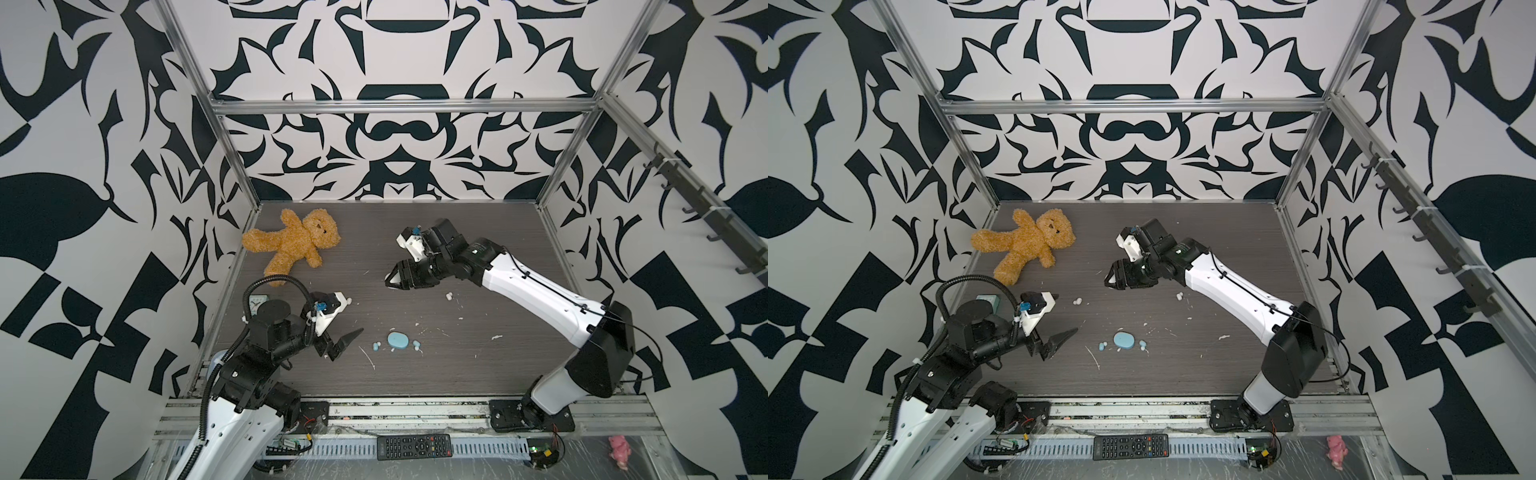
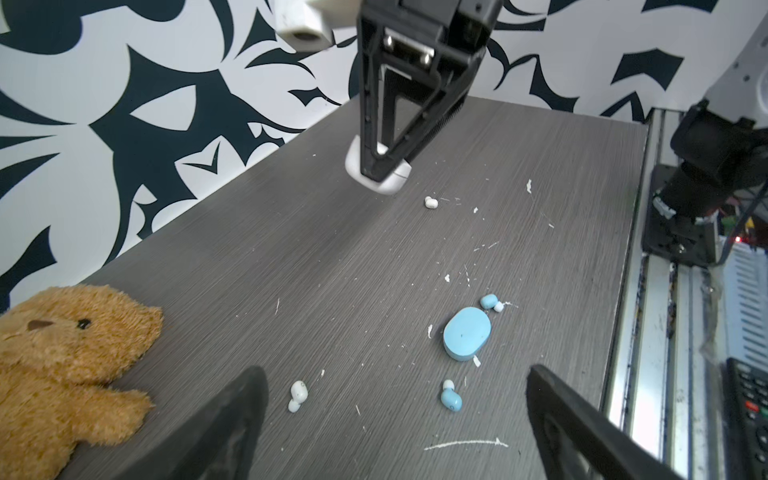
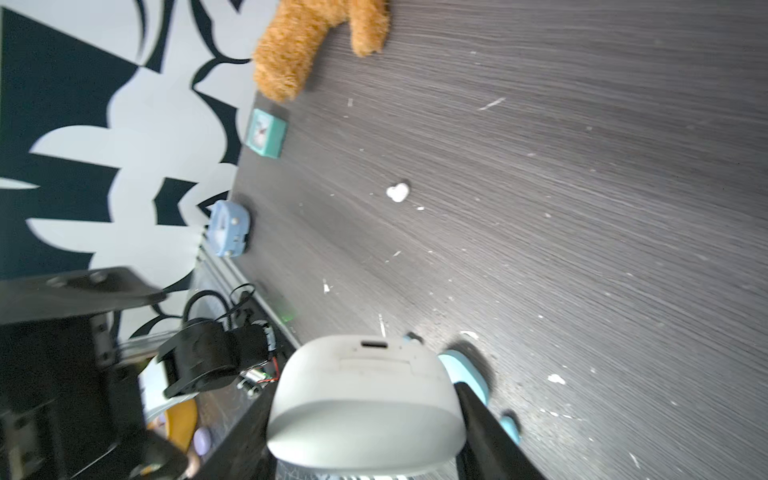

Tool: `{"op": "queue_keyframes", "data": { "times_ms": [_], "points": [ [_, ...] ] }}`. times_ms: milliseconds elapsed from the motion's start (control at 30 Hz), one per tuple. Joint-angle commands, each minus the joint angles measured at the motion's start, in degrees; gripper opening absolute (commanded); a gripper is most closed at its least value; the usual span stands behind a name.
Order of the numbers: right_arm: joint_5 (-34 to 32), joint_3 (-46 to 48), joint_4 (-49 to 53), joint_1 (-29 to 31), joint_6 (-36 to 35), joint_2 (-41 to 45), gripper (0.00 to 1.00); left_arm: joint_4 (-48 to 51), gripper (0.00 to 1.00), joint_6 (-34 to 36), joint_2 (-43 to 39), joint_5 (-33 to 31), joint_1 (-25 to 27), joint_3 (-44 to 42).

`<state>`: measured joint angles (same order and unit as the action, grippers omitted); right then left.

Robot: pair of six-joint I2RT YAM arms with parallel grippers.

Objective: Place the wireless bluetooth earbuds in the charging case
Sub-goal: 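Lift the white case and carry it toward the left gripper, then close the left gripper on the white case held by the right gripper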

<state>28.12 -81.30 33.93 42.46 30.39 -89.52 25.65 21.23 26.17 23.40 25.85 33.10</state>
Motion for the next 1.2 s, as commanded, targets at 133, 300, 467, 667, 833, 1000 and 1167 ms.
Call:
{"op": "queue_keyframes", "data": {
  "times_ms": [133,300,467,667,833,1000,1167],
  "points": [
    [10.9,4.0,-8.5,2.7,-2.0,2.8,0.0,-7.3,0.99,9.4,6.7,-3.5,5.8,-0.6],
    [11.7,3.7,-8.6,4.3,-3.0,2.7,0.0,-13.0,0.99,11.1,10.3,-6.3,8.4,-1.7],
    [12.6,3.4,-8.4,5.0,-3.3,2.0,0.0,-17.1,0.99,13.0,12.7,-10.1,10.8,-2.4],
    [12.7,3.4,-8.2,5.4,-3.3,1.2,0.0,-20.3,0.95,13.9,13.1,-11.6,11.5,-3.0],
    [12.4,3.2,-8.2,5.6,-3.3,0.1,0.0,-20.9,0.88,13.8,13.1,-11.1,12.2,-3.4],
    [12.1,2.7,-8.4,5.7,-3.2,-0.7,0.0,-20.9,0.81,13.4,13.1,-9.9,12.4,-3.7],
    [11.9,2.7,-8.4,5.9,-3.1,-1.1,0.0,-20.8,0.72,13.3,13.2,-9.5,12.7,-3.9]
  ]
}}
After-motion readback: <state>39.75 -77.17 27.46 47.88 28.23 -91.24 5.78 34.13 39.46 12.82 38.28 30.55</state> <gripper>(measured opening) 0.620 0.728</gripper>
